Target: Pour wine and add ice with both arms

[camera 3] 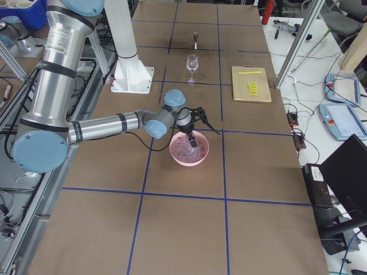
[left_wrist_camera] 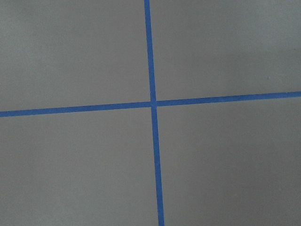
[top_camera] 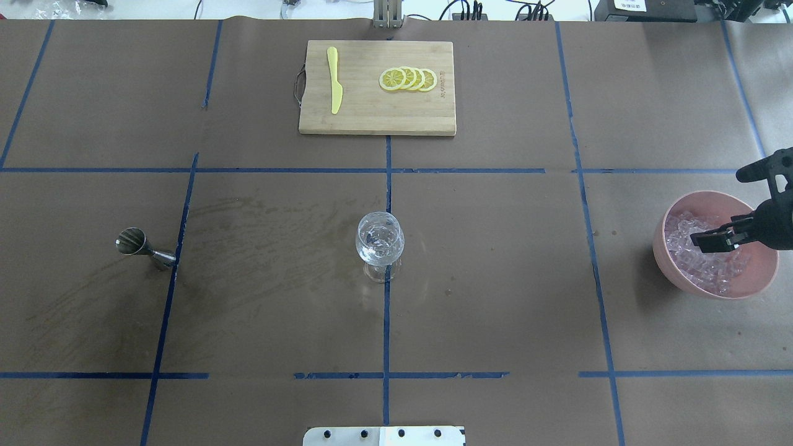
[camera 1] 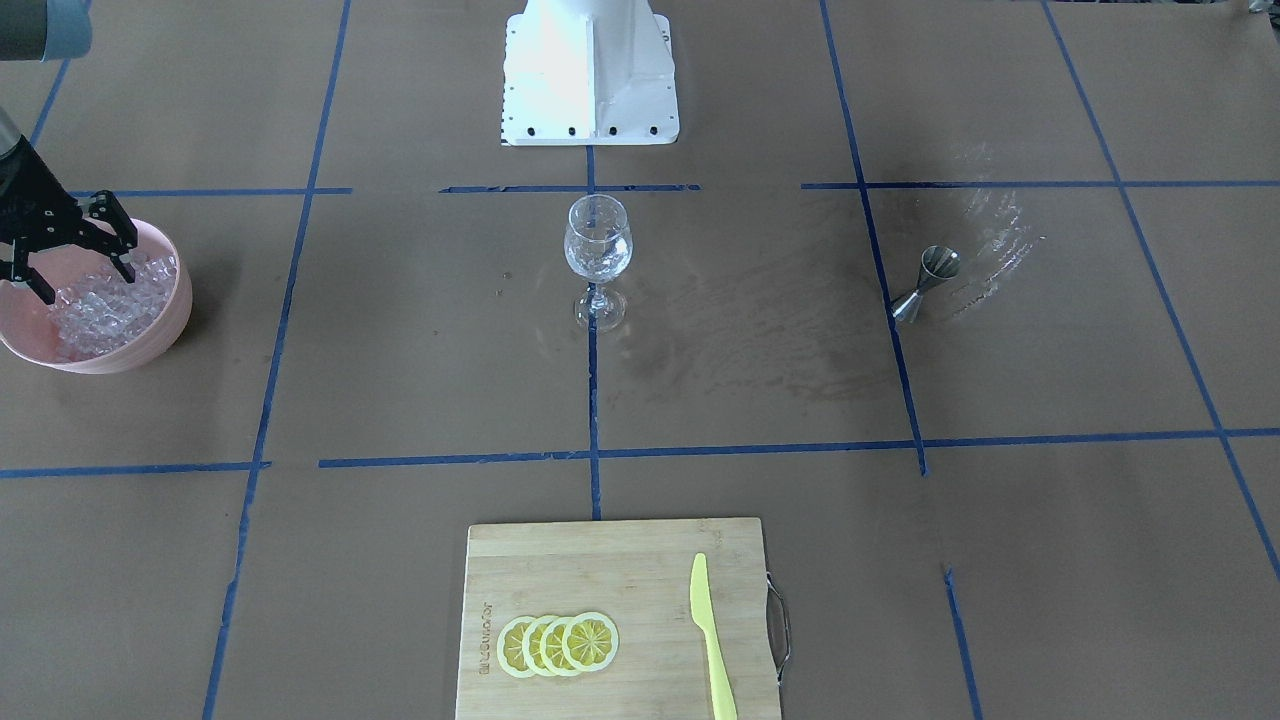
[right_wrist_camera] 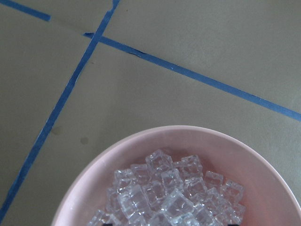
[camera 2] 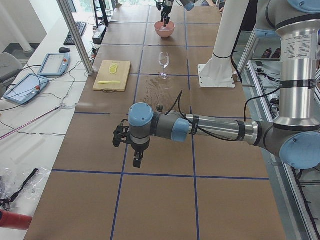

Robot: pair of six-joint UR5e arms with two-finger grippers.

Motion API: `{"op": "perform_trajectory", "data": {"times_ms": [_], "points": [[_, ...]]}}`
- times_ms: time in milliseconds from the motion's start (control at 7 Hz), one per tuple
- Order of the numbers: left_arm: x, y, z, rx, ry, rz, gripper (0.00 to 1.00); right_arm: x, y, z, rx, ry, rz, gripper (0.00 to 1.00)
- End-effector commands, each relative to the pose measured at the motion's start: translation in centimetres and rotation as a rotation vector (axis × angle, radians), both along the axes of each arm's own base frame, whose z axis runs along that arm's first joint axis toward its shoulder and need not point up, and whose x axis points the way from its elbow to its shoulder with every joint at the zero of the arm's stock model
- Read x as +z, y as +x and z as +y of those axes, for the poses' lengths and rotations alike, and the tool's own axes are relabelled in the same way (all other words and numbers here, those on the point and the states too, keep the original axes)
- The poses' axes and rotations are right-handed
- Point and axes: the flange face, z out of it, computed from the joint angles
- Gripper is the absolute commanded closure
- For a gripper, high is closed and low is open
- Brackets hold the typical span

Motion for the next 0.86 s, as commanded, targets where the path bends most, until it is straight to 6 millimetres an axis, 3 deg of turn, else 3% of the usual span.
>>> {"op": "perform_trajectory", "data": {"times_ms": [0,143,429,714], "points": [[0.0,-0.1,0.0,-0.001,0.0,0.0,0.0,1.4,-0.2,-0.1,-0.091,0.059,0.041,0.16],[0.0,-0.1,0.0,-0.001,0.0,0.0,0.0,2.7,-0.6,-0.4,-0.095,0.044,0.055,0.18],[-0.1,-0.1,-0.1,-0.001,0.002,0.0,0.0,3.1,-0.9,-0.7,-0.101,0.036,0.049,0.24],[-0.2,-0.1,-0.1,-0.001,0.003,0.0,0.0,3.6,-1.0,-0.7,-0.104,0.026,0.054,0.41]]}}
